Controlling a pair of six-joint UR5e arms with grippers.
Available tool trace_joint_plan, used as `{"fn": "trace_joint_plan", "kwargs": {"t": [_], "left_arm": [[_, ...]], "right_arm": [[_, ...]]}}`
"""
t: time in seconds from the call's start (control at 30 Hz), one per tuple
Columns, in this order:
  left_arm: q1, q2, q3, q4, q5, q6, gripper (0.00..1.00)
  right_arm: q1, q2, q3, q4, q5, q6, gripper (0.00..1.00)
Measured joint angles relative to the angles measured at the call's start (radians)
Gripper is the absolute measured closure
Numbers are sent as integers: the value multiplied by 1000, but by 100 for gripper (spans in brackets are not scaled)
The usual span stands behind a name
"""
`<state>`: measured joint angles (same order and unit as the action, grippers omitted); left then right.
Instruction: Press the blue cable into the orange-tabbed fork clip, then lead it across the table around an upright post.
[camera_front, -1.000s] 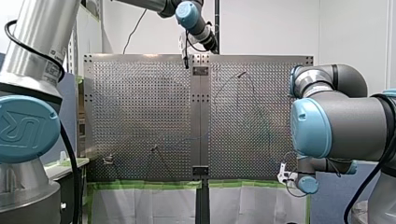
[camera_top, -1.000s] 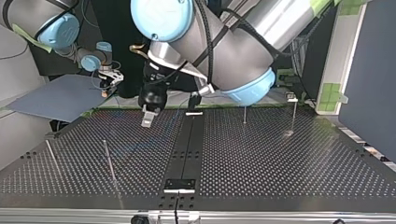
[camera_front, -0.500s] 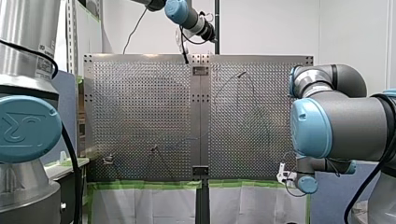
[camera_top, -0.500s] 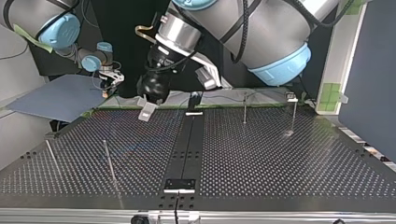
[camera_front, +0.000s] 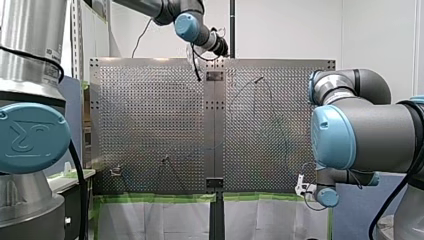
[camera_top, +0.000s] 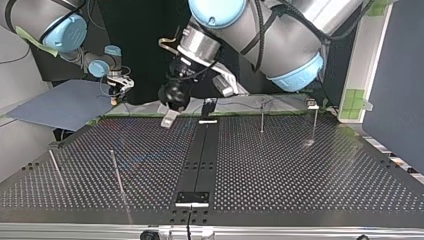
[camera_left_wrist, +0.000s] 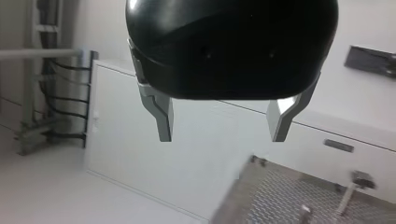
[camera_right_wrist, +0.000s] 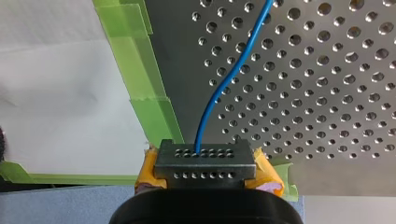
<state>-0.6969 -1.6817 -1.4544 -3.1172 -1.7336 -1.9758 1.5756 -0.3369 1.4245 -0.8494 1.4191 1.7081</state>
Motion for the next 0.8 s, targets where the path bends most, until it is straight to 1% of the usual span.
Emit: {"fn": "trace_joint_plan", "kwargs": {"t": [0.43, 0.53, 0.7, 0.8], "left_arm": [[3, -104, -106, 107, 0, 18, 0], [5, -112, -128, 128, -4, 21, 0], [10, -114, -169, 169, -19, 41, 0], [16, -114, -193, 193, -25, 43, 0]], "right_arm": [[2, 0, 0, 1, 0, 0, 100], [2, 0, 0, 1, 0, 0, 100], [2, 0, 0, 1, 0, 0, 100], [2, 0, 0, 1, 0, 0, 100]]}}
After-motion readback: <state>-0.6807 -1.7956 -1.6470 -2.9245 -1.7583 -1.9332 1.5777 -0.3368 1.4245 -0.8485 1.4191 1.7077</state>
